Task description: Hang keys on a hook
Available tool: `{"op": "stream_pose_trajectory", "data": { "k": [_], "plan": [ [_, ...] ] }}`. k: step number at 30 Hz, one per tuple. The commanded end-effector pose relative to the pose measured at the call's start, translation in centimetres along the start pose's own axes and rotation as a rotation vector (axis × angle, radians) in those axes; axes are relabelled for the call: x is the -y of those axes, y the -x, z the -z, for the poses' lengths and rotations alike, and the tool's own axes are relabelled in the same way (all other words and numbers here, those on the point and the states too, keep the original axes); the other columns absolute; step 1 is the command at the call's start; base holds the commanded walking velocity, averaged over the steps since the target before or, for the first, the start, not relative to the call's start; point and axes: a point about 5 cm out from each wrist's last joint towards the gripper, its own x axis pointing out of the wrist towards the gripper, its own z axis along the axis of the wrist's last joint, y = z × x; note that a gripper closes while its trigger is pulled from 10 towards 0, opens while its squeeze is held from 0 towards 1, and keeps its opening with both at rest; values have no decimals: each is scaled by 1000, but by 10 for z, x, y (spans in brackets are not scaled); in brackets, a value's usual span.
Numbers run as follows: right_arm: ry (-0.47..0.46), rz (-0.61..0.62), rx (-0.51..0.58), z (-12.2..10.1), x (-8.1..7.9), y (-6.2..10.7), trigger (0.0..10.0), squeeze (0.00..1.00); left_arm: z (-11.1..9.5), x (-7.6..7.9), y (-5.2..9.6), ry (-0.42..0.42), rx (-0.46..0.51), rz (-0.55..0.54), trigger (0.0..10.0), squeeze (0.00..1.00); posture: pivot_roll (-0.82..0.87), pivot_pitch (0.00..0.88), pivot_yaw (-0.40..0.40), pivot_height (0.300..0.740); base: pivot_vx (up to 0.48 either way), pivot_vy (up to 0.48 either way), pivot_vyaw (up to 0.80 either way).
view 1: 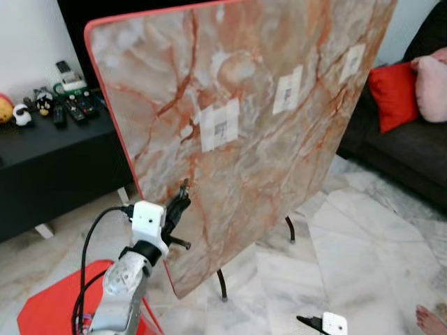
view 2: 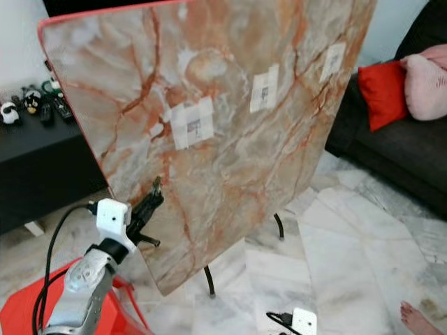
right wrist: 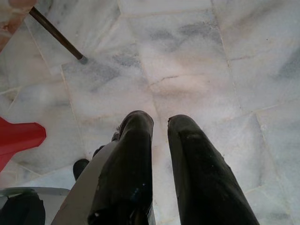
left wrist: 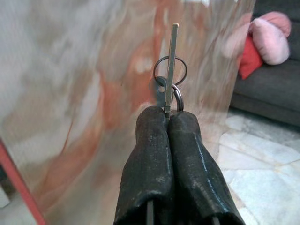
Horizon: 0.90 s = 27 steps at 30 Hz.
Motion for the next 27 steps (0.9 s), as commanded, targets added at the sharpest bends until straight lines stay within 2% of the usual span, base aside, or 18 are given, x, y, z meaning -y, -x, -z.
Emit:
{"op": "stream_pose_trajectory", "data": {
  "k": [1,10,21,27],
  "plan": [
    [6,20,9,-3,7,0,10000,0,-6,5,-5,7,27,15,10000,0,24,0,-53,740,0,-431,0],
    [5,22,9,-3,8,0,10000,0,-9,6,-8,8,39,18,10000,0,24,9,-54,740,0,-409,0],
    [7,22,7,-2,8,0,10000,0,-18,7,-20,11,60,4,10000,0,26,11,-55,740,0,0,0],
    [11,21,6,-2,8,0,10000,0,-31,15,-33,19,104,28,10000,0,31,14,-58,740,0,0,0]
  ]
}}
